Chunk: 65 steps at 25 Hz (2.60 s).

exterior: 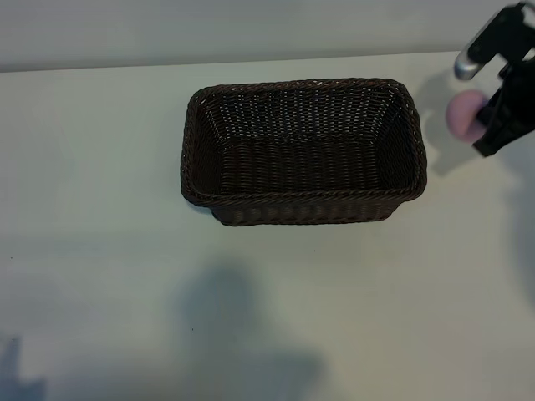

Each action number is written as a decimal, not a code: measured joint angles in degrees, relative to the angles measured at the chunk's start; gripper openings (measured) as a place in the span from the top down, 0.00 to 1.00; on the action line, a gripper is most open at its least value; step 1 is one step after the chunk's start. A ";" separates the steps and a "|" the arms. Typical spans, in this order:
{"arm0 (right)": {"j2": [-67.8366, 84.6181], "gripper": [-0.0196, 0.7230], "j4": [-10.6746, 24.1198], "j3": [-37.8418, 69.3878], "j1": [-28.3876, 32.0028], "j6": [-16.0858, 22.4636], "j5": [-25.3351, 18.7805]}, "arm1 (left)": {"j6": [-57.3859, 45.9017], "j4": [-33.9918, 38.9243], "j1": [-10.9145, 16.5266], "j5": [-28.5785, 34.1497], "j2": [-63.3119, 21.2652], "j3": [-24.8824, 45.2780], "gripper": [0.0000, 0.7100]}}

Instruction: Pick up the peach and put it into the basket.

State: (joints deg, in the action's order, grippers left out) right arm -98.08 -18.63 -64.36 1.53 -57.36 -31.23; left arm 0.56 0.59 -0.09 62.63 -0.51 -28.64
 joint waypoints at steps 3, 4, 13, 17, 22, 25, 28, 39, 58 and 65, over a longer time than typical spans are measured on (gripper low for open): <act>2.71 0.90 1.21 0.00 0.00 1.66 0.22 | 0.00 0.00 0.00 0.00 0.00 0.00 0.16; 3.30 0.90 1.15 0.00 0.00 2.09 0.22 | 0.00 0.00 0.00 0.00 0.00 0.00 0.16; 3.85 0.90 -9.15 -2.22 -3.94 3.51 -9.49 | 0.10 0.00 0.00 0.00 0.00 0.00 0.16; 3.85 0.90 -9.52 -6.40 -11.56 8.26 -12.20 | 0.12 0.00 0.00 0.00 0.00 0.00 0.16; 1.28 0.90 -5.19 -13.19 -21.53 13.24 -12.81 | 0.12 0.00 0.00 0.00 0.00 0.00 0.16; -2.64 0.90 -2.94 -17.00 -24.90 15.60 -13.75 | 0.12 0.00 0.00 0.00 0.00 0.00 0.16; -6.51 0.90 -0.97 -19.21 -26.59 17.08 -13.89 | 0.12 0.00 0.00 0.00 0.00 0.00 0.16; -15.22 0.62 -0.06 -19.69 -26.73 18.68 -9.11 | 0.12 0.00 0.00 0.00 0.00 0.00 0.16; -7.02 0.05 16.17 -29.27 -17.87 41.72 -15.20 | 0.12 0.00 0.00 0.00 0.00 0.00 0.16; -7.00 0.11 19.48 -31.09 2.21 46.13 -16.07 | 0.12 0.00 0.00 0.00 0.00 0.00 0.16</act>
State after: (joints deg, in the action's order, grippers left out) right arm -105.07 0.85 -95.46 3.73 -11.24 -47.31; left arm 0.68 0.59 -0.09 62.63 -0.51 -28.64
